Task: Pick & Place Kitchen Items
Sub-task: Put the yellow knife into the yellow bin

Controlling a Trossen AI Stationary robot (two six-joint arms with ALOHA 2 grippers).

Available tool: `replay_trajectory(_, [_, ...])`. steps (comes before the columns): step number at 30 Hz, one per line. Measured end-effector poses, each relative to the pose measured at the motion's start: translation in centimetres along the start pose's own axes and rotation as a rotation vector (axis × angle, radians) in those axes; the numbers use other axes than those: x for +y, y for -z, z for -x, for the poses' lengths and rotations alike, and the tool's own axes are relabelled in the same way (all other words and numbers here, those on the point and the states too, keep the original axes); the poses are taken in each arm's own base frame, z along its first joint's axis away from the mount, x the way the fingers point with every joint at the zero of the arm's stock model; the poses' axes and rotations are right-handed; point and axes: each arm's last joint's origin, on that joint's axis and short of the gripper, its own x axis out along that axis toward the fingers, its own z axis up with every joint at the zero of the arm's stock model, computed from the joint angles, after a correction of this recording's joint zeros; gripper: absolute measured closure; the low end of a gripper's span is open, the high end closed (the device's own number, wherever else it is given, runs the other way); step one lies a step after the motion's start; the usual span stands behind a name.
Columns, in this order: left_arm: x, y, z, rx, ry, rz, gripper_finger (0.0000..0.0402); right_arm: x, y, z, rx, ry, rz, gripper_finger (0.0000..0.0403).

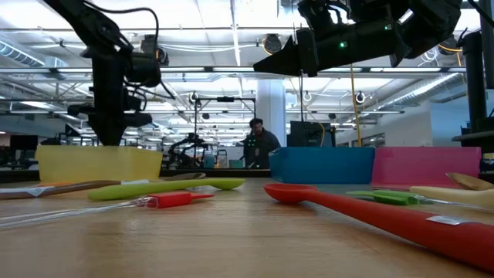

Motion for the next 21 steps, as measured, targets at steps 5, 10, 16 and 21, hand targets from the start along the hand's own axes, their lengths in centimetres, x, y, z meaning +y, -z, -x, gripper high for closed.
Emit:
replay_trajectory(5, [0.1,0.1,-1.2,0.109,0.026,-0.002,0.0346,0.0,0.0,0.0,0.0,0.0,0.0,0.022])
replay_trajectory(10, [0.4,-0.1,-1.9,0.144,0.006,0.015,0.0346,0.0,0.0,0.0,0.0,0.0,0.0,0.022])
replay_trajectory(16, [0.7,-0.2,-2.0,0.144,0.004,0.023,0.0328,0.0,0.0,0.0,0.0,0.0,0.0,0.022])
replay_trajectory(21, [0.7,-0.3,-2.0,0.142,0.006,0.01,0.0321,0.0,0.0,0.0,0.0,0.0,0.0,0.022])
